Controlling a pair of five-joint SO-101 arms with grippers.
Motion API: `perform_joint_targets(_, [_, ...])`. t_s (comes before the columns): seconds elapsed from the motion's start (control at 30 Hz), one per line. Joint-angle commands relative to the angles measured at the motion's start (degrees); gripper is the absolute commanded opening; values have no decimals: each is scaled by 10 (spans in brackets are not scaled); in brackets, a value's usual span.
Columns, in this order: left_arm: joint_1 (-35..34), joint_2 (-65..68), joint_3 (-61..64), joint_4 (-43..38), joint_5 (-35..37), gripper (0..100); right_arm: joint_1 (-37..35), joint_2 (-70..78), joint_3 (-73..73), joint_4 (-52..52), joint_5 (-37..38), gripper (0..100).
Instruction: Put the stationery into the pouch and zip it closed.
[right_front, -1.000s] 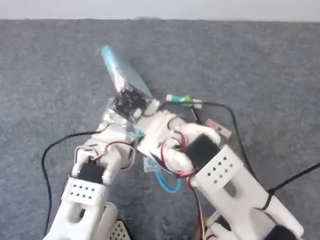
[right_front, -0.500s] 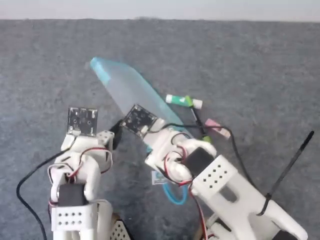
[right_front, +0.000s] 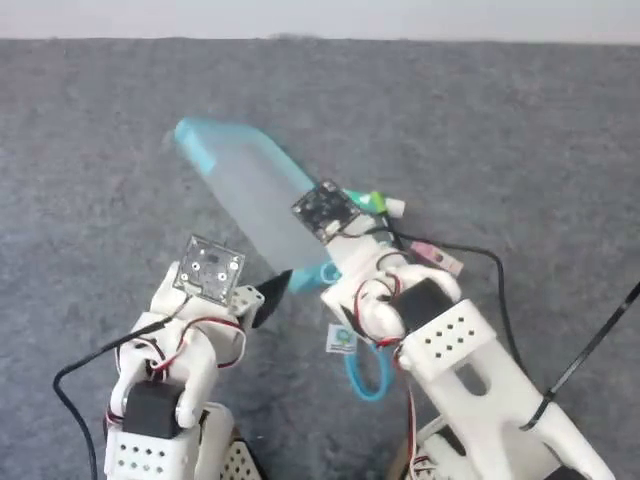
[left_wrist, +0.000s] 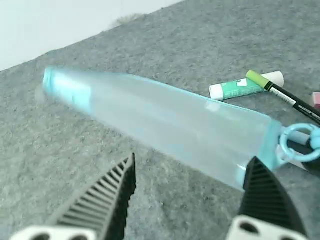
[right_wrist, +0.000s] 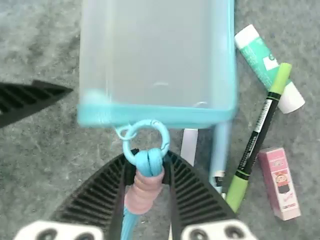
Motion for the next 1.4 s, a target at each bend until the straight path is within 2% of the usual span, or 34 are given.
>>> perform_joint_targets(0.0, [4, -8, 0, -24, 9, 329, 9, -27, -4, -15, -11, 6])
perform_joint_targets(0.17, [7, -5, 3, -23, 5, 329, 12, -27, -17, -10, -11, 6])
perform_joint_targets(0.33, [62, -7, 3, -5, 6, 329, 10, -26, -74, 26, -11, 6])
perform_joint_targets(0.63, [66, -7, 4, -18, 9, 328, 4, -21, -206, 116, 23, 6])
perform_joint_targets(0.87, [65, -8, 3, -25, 20, 328, -53, -20, -209, 131, 25, 6])
perform_joint_targets(1.2, [69, -9, -1, -24, 25, 327, -56, -20, -193, 126, 25, 6])
perform_joint_targets(1.37, [73, -9, -28, 7, 23, 329, -46, -19, -186, 126, 41, 6])
